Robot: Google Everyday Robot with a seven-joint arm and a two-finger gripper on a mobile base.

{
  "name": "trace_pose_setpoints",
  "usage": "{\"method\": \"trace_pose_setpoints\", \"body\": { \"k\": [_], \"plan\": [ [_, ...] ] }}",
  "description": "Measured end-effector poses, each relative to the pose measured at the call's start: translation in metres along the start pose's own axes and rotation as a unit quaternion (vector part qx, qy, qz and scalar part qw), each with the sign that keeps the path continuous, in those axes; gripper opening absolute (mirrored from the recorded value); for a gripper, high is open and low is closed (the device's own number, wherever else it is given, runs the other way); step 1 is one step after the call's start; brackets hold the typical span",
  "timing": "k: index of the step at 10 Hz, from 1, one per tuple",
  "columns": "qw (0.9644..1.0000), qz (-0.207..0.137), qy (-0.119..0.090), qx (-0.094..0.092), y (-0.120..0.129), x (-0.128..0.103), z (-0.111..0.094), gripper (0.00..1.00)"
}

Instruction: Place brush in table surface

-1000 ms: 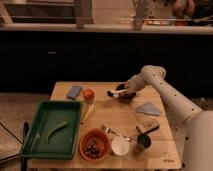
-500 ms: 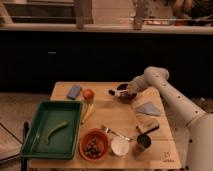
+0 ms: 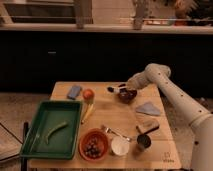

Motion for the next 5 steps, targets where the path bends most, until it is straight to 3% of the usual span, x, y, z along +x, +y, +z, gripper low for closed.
{"method": "trace_pose_setpoints", "body": {
  "k": [2,5],
  "plan": [
    [1.0000,-0.009,0.000,-0.002,-0.007,-0.010,-0.013,0.00],
    [0.9995,-0.024,-0.010,-0.020,-0.009,-0.029,-0.026,0.00]
  ]
}}
